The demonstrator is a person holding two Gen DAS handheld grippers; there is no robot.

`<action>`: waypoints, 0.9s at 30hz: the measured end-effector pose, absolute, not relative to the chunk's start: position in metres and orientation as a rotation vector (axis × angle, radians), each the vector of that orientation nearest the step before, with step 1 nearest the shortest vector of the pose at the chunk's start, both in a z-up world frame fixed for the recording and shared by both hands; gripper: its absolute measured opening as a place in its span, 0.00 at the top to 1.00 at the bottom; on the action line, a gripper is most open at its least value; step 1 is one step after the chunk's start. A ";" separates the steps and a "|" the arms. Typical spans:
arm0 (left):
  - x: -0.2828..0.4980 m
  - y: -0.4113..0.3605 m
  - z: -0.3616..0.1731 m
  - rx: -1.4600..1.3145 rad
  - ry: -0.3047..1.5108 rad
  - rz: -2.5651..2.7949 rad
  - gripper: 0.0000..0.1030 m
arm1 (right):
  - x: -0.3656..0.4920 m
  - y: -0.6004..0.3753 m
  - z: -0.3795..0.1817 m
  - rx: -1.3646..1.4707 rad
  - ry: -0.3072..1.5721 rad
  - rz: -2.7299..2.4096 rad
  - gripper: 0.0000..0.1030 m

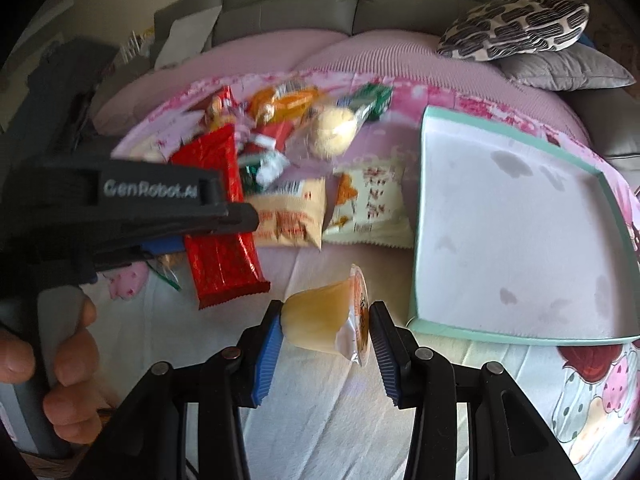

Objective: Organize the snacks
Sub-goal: 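Place the red bar in the tray with the left gripper while the right gripper places the jelly cup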

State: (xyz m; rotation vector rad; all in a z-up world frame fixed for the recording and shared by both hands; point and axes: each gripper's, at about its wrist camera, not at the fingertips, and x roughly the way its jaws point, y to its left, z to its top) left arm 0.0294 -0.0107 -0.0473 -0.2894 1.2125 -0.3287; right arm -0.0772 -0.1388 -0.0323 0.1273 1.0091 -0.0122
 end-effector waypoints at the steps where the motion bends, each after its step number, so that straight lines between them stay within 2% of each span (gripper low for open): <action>1: 0.029 -0.012 -0.042 -0.285 1.192 -0.334 0.55 | -0.079 -0.141 -0.028 0.137 0.991 -0.013 0.61; 11: 0.036 -0.027 -0.032 -0.251 1.156 -0.373 0.55 | -0.081 -0.175 -0.015 0.236 0.938 -0.101 0.61; 16: 0.036 -0.040 -0.017 -0.224 1.119 -0.412 0.55 | -0.087 -0.192 0.007 0.268 0.843 -0.129 0.61; 22: 0.046 -0.111 0.004 -0.113 1.068 -0.575 0.55 | -0.071 -0.245 0.022 0.333 0.805 -0.276 0.61; 27: 0.051 -0.170 -0.002 -0.028 1.065 -0.673 0.55 | -0.059 -0.297 0.014 0.406 0.814 -0.399 0.61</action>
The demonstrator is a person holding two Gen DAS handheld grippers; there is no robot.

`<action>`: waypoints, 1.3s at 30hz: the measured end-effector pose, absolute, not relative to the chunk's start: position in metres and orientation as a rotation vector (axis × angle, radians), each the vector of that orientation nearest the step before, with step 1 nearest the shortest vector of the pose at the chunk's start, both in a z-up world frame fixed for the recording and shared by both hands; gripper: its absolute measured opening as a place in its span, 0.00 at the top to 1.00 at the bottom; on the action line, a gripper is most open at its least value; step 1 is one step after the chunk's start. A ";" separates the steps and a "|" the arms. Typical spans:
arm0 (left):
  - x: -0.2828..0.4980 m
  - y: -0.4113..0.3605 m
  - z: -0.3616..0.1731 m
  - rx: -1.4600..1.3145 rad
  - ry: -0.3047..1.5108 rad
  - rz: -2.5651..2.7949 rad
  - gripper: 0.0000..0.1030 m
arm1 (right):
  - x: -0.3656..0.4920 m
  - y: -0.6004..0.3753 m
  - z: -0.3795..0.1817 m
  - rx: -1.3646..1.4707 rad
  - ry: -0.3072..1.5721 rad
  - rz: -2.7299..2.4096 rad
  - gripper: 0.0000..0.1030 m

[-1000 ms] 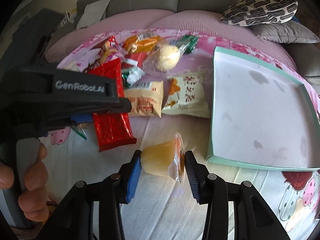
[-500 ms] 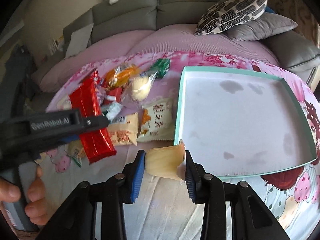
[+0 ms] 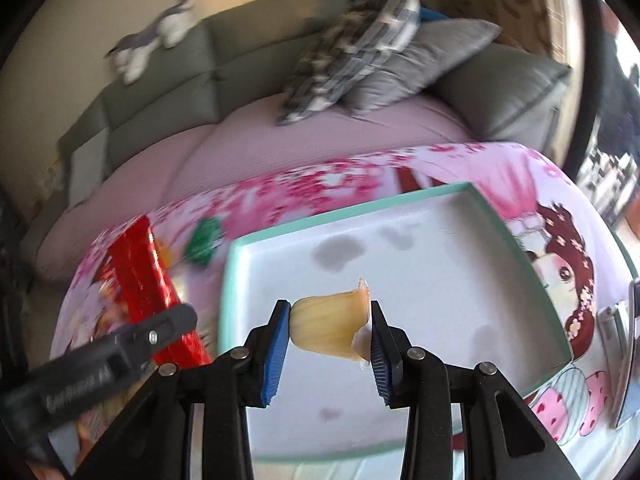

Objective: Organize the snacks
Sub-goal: 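Place the red bar in the tray with the left gripper while the right gripper places the jelly cup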

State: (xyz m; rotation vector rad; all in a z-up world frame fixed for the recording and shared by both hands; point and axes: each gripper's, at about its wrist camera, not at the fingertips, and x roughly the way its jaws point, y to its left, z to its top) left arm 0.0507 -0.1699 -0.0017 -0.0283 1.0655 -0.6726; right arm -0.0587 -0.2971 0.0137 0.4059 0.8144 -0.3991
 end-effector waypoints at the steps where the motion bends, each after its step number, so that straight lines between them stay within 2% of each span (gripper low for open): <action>1: 0.051 -0.177 -0.004 -0.013 1.069 -0.684 0.55 | -0.060 -0.307 0.011 0.420 0.814 -0.415 0.61; 8: 0.057 -0.232 -0.023 0.107 1.086 -0.734 0.55 | -0.052 -0.359 -0.003 0.493 0.804 -0.508 0.61; 16: 0.067 -0.255 -0.038 0.156 1.110 -0.725 0.54 | -0.038 -0.385 -0.023 0.523 0.816 -0.524 0.61; 20: 0.065 -0.260 -0.040 0.197 1.100 -0.710 0.46 | -0.033 -0.385 -0.029 0.494 0.852 -0.531 0.61; 21: 0.064 -0.260 -0.038 0.205 1.093 -0.707 0.44 | -0.033 -0.384 -0.028 0.485 0.853 -0.537 0.57; 22: 0.063 -0.259 -0.037 0.207 1.090 -0.707 0.43 | -0.033 -0.383 -0.026 0.475 0.852 -0.544 0.48; 24: 0.062 -0.255 -0.032 0.203 1.079 -0.703 0.30 | -0.034 -0.381 -0.023 0.465 0.851 -0.552 0.35; 27: 0.060 -0.248 -0.024 0.224 1.058 -0.678 0.23 | -0.037 -0.380 -0.018 0.468 0.855 -0.553 0.32; 31: 0.057 -0.229 -0.013 0.226 1.037 -0.618 0.21 | -0.043 -0.374 -0.011 0.453 0.870 -0.564 0.16; 33: 0.058 -0.219 -0.012 0.221 1.039 -0.576 0.08 | -0.047 -0.371 -0.009 0.451 0.875 -0.564 0.12; 36: 0.061 -0.201 -0.010 0.202 1.040 -0.521 0.07 | -0.056 -0.365 -0.005 0.459 0.879 -0.551 0.01; 39: 0.066 -0.178 -0.007 0.164 1.044 -0.455 0.03 | -0.062 -0.354 -0.002 0.429 0.890 -0.549 0.00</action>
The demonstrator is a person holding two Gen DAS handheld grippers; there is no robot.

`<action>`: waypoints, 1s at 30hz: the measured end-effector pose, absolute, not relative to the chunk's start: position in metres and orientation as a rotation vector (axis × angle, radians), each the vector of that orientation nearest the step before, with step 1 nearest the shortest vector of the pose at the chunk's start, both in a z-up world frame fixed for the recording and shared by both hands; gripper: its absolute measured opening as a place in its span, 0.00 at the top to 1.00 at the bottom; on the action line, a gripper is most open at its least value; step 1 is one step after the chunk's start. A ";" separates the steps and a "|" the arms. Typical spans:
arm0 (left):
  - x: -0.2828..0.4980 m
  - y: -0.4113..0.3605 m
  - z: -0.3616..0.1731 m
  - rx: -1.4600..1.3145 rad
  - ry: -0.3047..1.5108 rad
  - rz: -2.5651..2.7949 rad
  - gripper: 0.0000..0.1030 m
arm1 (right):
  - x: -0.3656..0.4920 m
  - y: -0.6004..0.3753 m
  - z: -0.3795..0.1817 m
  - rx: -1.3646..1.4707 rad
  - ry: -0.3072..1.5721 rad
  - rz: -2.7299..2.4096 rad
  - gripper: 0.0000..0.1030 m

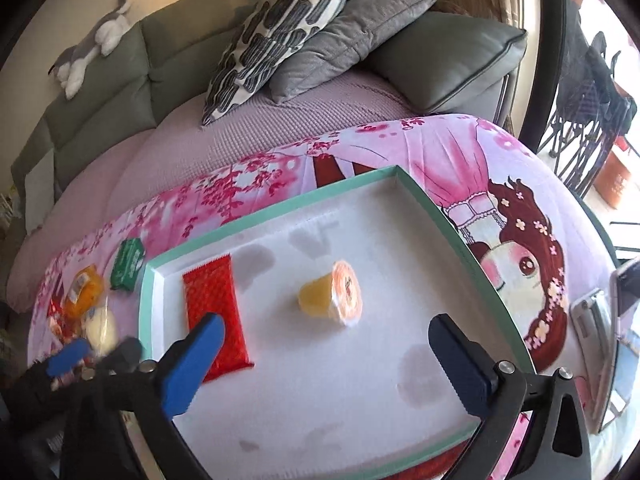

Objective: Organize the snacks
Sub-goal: 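Place the red bar in the tray with the left gripper while the right gripper places the jelly cup, then grasp the cream barcode bread with the right gripper while the left gripper grasps the green-edged cracker pack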

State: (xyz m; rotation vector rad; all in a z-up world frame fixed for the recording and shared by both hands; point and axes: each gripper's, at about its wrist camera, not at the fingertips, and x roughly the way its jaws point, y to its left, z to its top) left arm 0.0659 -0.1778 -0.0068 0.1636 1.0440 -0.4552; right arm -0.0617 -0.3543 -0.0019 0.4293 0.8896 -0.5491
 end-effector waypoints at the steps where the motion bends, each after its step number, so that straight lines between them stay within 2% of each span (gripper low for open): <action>1: 0.067 -0.171 -0.005 0.150 1.041 -0.443 0.02 | -0.063 -0.350 -0.001 0.415 0.895 -0.549 0.00; 9: 0.071 -0.088 0.005 0.029 0.992 -0.298 0.00 | -0.052 -0.306 0.004 0.361 0.905 -0.430 0.00; 16: 0.072 -0.029 0.013 -0.041 0.956 -0.159 0.00 | -0.041 -0.276 0.005 0.456 0.875 -0.312 0.00; 30: 0.064 0.043 0.000 -0.117 1.005 -0.031 0.00 | -0.029 -0.224 0.015 0.214 0.862 -0.365 0.00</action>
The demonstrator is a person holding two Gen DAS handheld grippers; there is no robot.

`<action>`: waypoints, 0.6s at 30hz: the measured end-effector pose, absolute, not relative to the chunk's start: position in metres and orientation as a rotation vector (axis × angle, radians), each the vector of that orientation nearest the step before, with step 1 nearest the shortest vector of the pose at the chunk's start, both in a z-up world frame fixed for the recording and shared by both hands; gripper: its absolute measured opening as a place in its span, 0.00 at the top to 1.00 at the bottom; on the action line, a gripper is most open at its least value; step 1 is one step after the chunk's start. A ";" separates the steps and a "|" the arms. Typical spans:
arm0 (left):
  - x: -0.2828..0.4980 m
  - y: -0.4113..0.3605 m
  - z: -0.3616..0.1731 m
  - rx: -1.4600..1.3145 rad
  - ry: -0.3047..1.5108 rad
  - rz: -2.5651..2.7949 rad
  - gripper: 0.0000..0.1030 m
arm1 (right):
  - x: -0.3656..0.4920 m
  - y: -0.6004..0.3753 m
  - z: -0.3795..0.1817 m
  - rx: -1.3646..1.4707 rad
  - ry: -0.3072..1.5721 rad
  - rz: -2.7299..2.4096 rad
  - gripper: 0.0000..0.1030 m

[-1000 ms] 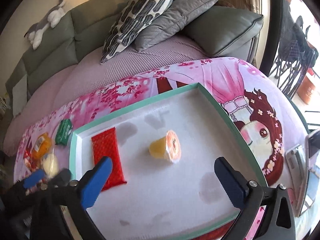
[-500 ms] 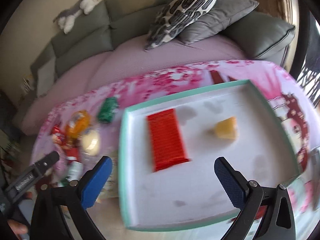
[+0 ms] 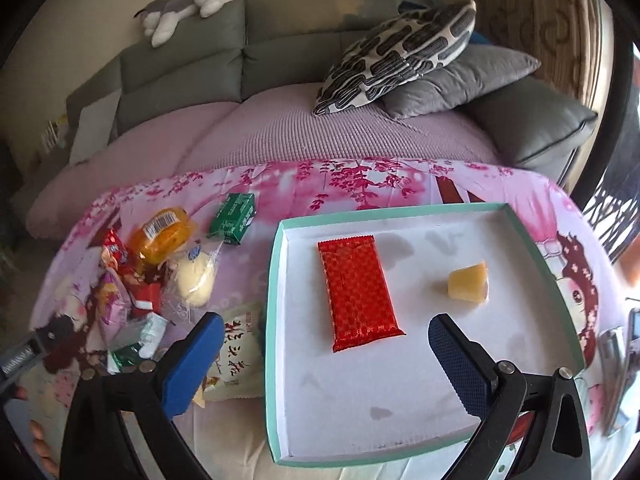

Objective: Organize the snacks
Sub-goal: 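Grasp the cream barcode bread with the right gripper while the left gripper grasps the green-edged cracker pack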

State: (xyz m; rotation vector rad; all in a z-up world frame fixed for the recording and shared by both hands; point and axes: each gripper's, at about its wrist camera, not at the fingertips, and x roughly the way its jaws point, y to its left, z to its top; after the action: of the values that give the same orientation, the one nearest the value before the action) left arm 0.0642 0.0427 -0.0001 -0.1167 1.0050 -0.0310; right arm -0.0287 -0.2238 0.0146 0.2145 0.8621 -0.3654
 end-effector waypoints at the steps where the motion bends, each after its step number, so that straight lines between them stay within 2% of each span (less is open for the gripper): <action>1: 0.063 0.045 -0.001 -0.120 1.009 -0.027 0.00 | -0.028 -0.222 0.014 0.213 0.865 -0.357 0.00; 12: 0.057 0.074 -0.020 -0.243 1.061 -0.047 0.00 | -0.010 -0.159 -0.013 0.191 0.970 -0.138 0.00; 18: 0.063 0.080 -0.010 -0.125 1.073 -0.110 0.00 | -0.004 -0.113 -0.031 0.116 1.013 -0.075 0.00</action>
State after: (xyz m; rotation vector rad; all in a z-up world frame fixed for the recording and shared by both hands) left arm 0.0627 0.0795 -0.0103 -0.1251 1.0735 -0.1102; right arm -0.0037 -0.1129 -0.0315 0.1156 1.0130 -0.0746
